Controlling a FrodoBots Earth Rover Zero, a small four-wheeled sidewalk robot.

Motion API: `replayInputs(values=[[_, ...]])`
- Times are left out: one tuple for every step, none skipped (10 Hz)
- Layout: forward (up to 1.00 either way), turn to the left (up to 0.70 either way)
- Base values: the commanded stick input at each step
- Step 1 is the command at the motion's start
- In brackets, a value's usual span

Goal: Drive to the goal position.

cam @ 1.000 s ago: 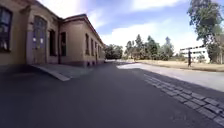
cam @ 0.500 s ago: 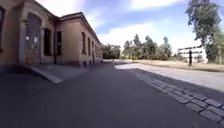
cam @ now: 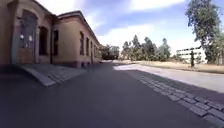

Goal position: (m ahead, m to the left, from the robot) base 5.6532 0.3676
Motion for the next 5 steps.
replayInputs(values=[[0.70,0.00],[0.70,0.00],[0.70,0.00],[0.70,0.00],[0.70,0.00]])
